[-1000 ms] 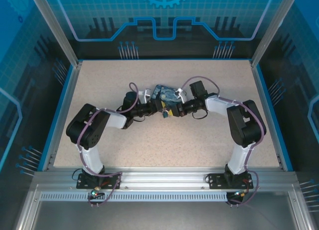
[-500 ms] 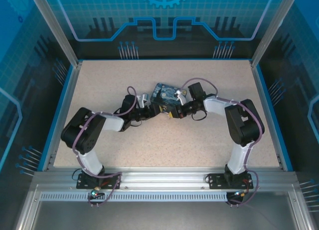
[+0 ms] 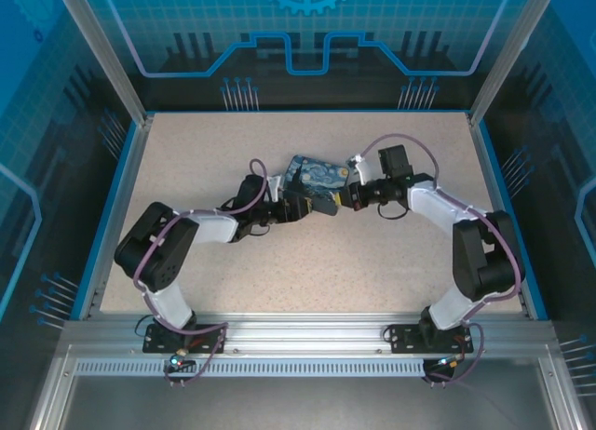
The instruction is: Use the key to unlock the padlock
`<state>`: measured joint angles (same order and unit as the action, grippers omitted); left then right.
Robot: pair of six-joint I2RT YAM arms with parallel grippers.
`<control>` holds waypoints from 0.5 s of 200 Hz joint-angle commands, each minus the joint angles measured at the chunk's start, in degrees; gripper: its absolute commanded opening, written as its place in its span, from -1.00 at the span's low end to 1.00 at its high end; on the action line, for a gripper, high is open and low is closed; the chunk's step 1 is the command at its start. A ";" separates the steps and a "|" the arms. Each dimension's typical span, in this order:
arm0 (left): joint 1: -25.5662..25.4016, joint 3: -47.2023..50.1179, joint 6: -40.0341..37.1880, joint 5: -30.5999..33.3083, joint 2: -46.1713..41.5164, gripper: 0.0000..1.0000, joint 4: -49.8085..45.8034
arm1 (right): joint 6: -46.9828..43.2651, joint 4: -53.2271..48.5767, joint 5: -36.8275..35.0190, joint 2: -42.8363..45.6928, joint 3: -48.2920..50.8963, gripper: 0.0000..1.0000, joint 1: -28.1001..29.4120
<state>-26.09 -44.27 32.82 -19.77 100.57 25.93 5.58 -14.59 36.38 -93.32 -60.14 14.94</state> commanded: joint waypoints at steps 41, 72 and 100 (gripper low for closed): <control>-1.16 -4.69 -1.21 0.96 4.95 0.56 -0.17 | 3.07 -5.26 -7.65 -8.44 -12.17 -1.00 1.22; -1.35 -6.35 -0.50 1.00 6.69 0.57 -0.75 | 2.31 -10.22 -10.56 -12.86 -16.96 -1.00 3.04; -1.42 -6.79 -0.03 0.98 7.34 0.59 -1.18 | 3.57 -11.43 -10.59 -15.50 -17.74 -1.00 3.07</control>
<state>-27.03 -49.47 32.88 -19.25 106.50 25.74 8.12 -20.62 27.99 -105.97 -76.58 17.61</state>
